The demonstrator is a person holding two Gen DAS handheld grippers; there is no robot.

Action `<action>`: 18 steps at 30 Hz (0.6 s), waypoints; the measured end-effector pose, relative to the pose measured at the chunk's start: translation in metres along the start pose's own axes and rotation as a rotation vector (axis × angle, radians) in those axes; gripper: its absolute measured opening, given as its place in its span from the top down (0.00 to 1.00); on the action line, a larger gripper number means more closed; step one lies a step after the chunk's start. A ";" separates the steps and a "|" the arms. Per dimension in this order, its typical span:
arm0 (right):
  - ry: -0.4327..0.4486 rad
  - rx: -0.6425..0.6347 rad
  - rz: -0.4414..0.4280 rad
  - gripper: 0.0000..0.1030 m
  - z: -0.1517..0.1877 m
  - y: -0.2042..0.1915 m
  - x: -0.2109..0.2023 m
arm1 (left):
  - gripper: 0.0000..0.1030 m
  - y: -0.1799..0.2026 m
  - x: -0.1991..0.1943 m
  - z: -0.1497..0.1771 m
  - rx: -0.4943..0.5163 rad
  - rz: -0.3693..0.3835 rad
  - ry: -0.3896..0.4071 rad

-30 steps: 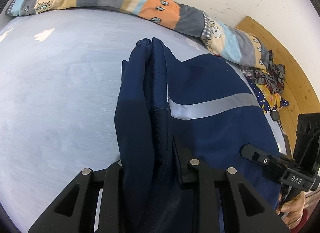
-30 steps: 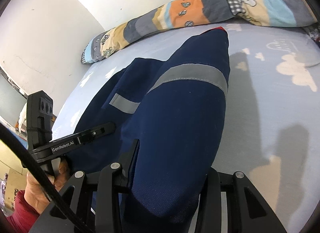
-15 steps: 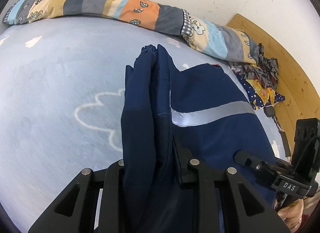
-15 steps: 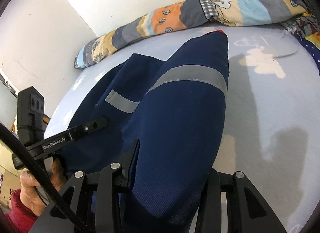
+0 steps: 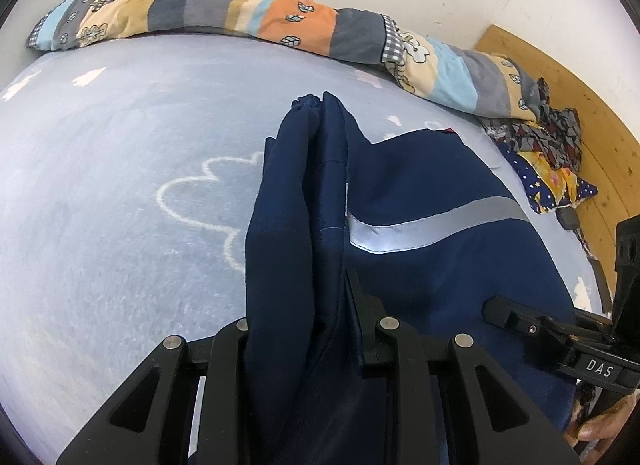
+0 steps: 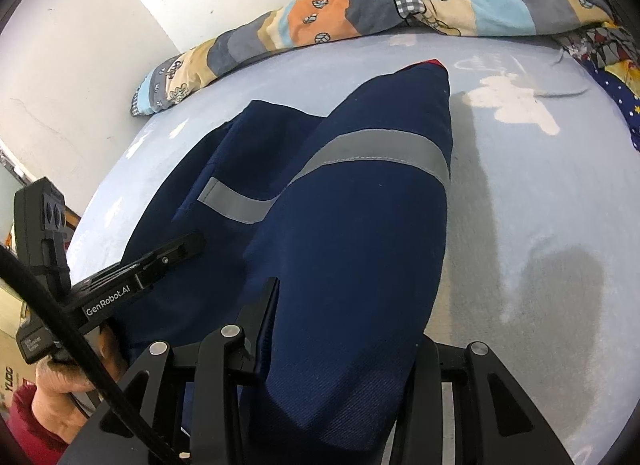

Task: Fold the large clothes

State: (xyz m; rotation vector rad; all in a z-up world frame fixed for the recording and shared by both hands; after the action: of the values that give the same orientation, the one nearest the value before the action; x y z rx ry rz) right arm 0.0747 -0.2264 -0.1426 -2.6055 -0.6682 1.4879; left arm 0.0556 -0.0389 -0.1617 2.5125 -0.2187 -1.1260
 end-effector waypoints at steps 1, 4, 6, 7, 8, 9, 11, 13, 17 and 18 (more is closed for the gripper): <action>-0.003 0.003 0.004 0.59 0.000 0.000 0.001 | 0.77 0.000 0.000 0.001 0.002 -0.003 0.004; -0.015 0.023 0.021 0.59 0.003 0.002 0.004 | 0.77 0.002 -0.002 0.005 0.013 -0.022 0.021; -0.024 0.039 0.031 0.58 0.005 0.005 0.007 | 0.77 0.002 -0.003 0.008 0.014 -0.026 0.037; -0.029 0.053 0.034 0.57 0.007 0.007 0.009 | 0.76 0.002 -0.003 0.010 0.018 -0.029 0.044; -0.033 0.067 0.032 0.57 0.008 0.009 0.010 | 0.76 0.003 -0.004 0.011 0.023 -0.032 0.050; -0.034 0.077 0.031 0.57 0.010 0.010 0.010 | 0.76 0.003 -0.005 0.013 0.035 -0.038 0.058; -0.031 0.087 0.031 0.56 0.012 0.012 0.011 | 0.75 0.004 -0.006 0.015 0.060 -0.051 0.074; -0.029 0.096 0.031 0.55 0.014 0.013 0.011 | 0.74 0.005 -0.007 0.019 0.081 -0.062 0.086; -0.027 0.105 0.033 0.54 0.018 0.016 0.012 | 0.73 0.006 -0.010 0.023 0.103 -0.081 0.107; -0.026 0.105 0.034 0.54 0.018 0.016 0.012 | 0.72 0.007 -0.010 0.024 0.116 -0.091 0.111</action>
State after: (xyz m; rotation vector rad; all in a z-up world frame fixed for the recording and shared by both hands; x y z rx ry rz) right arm 0.0702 -0.2390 -0.1665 -2.5363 -0.5351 1.5249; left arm 0.0308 -0.0489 -0.1671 2.7032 -0.1449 -1.0305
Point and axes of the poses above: each gripper's, at about its wrist camera, not at the fingertips, and x roughly the way its jaws point, y to its right, z to its underside, the point moved 5 cm from there along x, roughly the way its jaws point, and after that the axes turned 9 degrees about z, right-handed, at the moved point
